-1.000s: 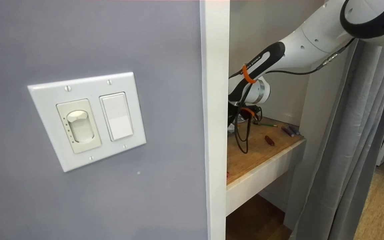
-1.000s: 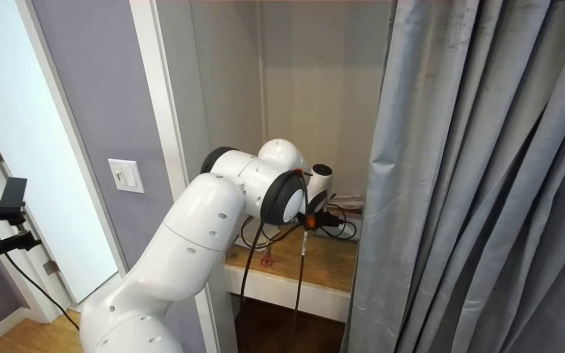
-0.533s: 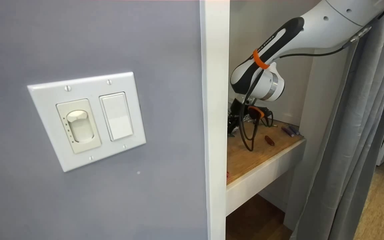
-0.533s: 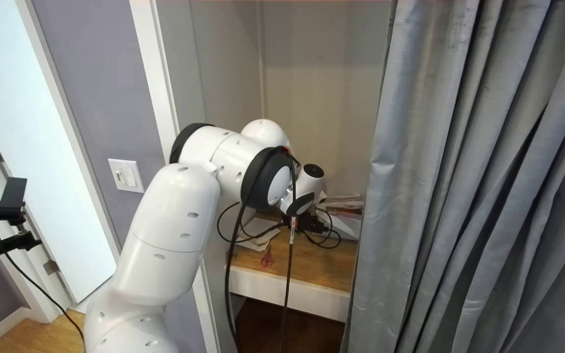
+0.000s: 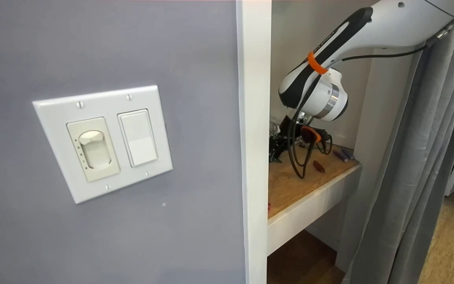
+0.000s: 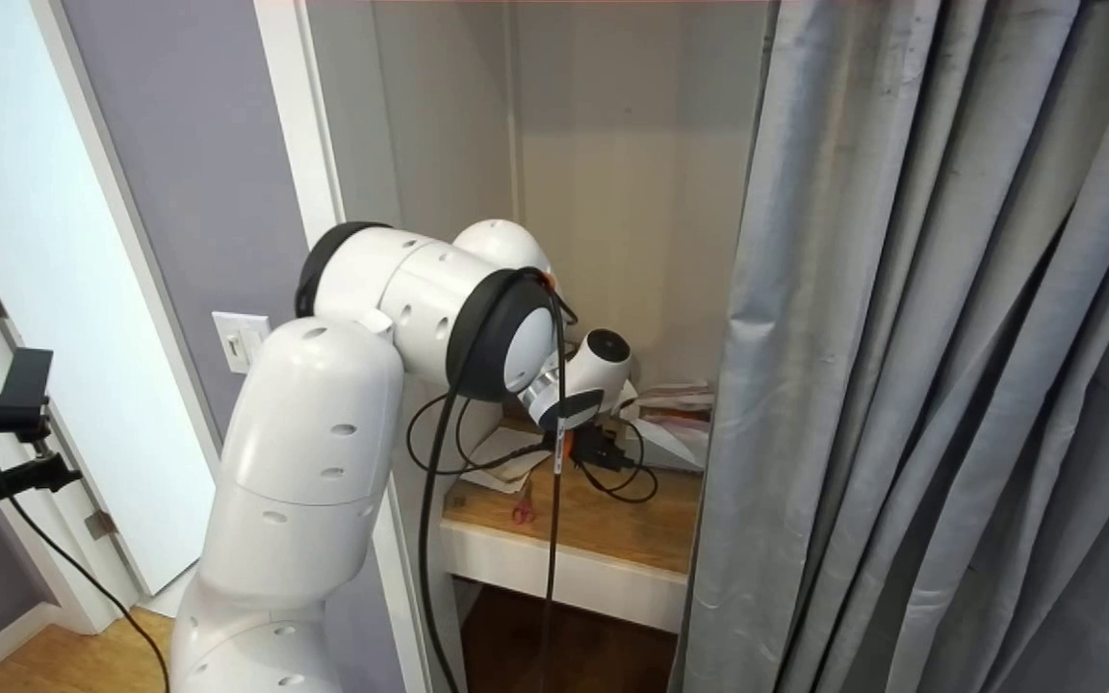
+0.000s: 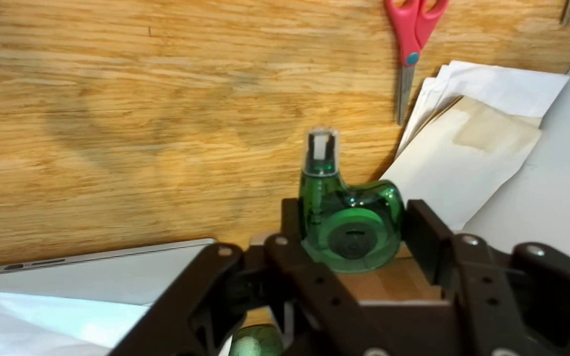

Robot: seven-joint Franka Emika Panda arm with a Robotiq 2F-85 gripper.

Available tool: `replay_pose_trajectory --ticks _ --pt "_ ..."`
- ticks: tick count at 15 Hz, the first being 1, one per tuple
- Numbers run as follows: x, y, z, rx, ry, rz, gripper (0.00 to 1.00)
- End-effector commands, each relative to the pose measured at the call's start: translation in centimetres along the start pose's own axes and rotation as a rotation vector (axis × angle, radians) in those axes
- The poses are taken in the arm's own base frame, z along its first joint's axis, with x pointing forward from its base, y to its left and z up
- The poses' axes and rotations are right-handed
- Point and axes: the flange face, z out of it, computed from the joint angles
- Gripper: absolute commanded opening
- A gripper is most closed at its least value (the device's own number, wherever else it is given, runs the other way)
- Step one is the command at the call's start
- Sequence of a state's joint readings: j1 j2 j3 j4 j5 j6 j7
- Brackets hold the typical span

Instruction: Pick up the object on the right of the white marker and move it backwards to the right of the red scissors

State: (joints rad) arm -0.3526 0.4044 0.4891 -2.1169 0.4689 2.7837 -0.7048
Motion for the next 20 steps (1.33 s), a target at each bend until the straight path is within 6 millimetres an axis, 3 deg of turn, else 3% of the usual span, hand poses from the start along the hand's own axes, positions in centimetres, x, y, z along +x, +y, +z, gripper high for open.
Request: replay_pose_trajectory --ticks 1,4,9,15,20 --pt "0.1 -0.1 0.0 0.000 0.000 0.001 0.31" --pt "0.1 -1.4 1.8 0.035 -0.055 -0.013 0.31" --pt "-1.3 -3.9 5.4 0.098 -0.145 -0.012 0.31" --pt "-2.3 -2.8 7.8 0.067 -0.144 0.048 0.31" --pt "-1.8 -2.9 10.1 0.073 -0.123 0.049 0.31"
